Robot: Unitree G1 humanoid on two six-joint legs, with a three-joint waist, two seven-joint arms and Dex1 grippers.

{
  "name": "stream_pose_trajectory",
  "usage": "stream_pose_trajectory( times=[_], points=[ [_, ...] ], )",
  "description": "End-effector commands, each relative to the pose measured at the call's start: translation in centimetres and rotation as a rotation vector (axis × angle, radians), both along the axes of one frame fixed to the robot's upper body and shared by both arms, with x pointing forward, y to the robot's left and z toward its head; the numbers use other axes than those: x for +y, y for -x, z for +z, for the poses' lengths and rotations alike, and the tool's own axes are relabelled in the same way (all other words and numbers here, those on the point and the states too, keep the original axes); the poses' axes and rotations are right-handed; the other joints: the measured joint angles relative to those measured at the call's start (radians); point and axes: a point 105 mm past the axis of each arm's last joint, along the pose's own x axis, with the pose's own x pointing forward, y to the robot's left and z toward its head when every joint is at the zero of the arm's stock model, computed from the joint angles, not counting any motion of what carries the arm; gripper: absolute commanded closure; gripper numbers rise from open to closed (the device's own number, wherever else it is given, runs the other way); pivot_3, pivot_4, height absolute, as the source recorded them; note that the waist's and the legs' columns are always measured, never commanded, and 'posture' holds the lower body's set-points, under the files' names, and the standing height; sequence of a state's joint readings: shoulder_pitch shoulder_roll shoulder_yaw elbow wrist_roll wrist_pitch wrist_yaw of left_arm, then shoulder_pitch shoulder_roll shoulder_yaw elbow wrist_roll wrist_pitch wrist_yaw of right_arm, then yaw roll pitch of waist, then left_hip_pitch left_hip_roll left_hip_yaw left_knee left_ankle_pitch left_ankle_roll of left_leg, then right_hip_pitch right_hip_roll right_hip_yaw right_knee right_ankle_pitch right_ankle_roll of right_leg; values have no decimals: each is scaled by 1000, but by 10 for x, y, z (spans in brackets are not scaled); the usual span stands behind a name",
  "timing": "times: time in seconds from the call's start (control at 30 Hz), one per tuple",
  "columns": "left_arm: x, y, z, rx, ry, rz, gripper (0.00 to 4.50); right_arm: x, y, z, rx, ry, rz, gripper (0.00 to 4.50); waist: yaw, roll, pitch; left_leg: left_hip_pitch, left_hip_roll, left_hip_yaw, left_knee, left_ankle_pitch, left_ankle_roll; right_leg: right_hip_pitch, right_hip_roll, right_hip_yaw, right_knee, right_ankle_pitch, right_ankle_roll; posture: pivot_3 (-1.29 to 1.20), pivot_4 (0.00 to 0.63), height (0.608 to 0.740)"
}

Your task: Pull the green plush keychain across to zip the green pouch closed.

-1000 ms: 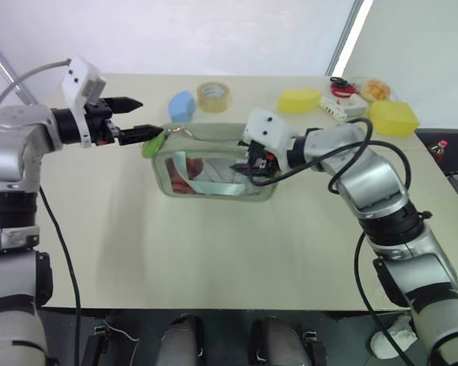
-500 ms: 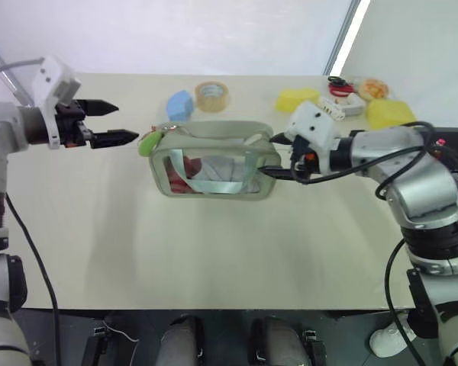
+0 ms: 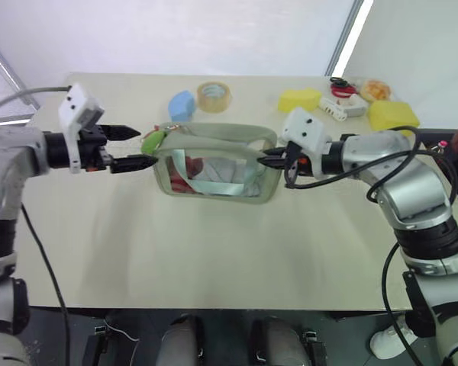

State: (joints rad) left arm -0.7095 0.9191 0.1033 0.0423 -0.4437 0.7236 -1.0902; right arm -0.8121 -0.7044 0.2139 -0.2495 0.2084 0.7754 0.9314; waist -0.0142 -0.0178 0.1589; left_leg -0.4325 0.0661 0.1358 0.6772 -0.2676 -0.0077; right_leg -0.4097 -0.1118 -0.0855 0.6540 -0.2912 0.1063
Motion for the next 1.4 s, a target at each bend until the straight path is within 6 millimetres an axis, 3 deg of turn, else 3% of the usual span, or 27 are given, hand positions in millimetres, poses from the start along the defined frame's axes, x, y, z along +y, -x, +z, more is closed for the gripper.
stream_pose_trajectory(
  times=[0.03,0.23,0.27,0.3,0.53,0.77,0.93,1.03,1.27,1.4],
  points=[
    [4,-3,13,-70,9,22,841,3,2,4,-31,3,21,4500,-1,0,0,0,0,0,0,0,0,0,0,0,0,0,0,0,150,740],
    [3,-4,20,-84,2,-1,3818,4,1,4,-48,7,24,4500,1,0,0,0,0,0,0,0,0,0,0,0,0,0,0,0,150,740],
    [3,-6,24,-87,17,3,4265,4,1,4,-54,7,22,4500,1,0,0,0,0,0,0,0,0,0,0,0,0,0,0,0,150,740],
    [2,-6,27,-91,23,3,4438,3,0,4,-60,6,19,4500,1,0,0,0,0,0,0,0,0,0,0,0,0,0,0,0,150,740],
    [-22,-9,59,-139,149,-70,4438,4,-4,3,-72,4,14,4500,2,0,0,0,0,0,0,0,0,0,0,0,0,0,0,0,150,740],
    [-68,-1,23,-101,63,-209,4438,10,-6,5,-83,-6,18,4500,-1,0,0,0,0,0,1,0,0,0,0,0,2,0,0,0,150,740],
    [-74,-3,16,-107,25,-232,4438,10,-7,4,-85,0,14,4500,-1,0,0,0,0,0,1,0,0,0,0,0,1,0,0,0,150,740],
    [-71,-7,17,-124,11,-219,3436,10,-7,4,-85,-1,12,4500,0,0,0,0,0,0,1,0,0,1,0,0,1,0,0,0,150,740],
    [-53,-9,34,-131,17,-163,141,11,-6,3,-83,-4,18,4500,-2,0,0,0,0,0,1,0,0,0,0,0,1,0,0,0,150,740],
    [-24,5,33,-86,-48,-133,60,9,-7,4,-85,0,20,4500,-7,0,0,0,0,0,0,0,0,0,1,0,1,0,0,0,150,740]
  ],
)
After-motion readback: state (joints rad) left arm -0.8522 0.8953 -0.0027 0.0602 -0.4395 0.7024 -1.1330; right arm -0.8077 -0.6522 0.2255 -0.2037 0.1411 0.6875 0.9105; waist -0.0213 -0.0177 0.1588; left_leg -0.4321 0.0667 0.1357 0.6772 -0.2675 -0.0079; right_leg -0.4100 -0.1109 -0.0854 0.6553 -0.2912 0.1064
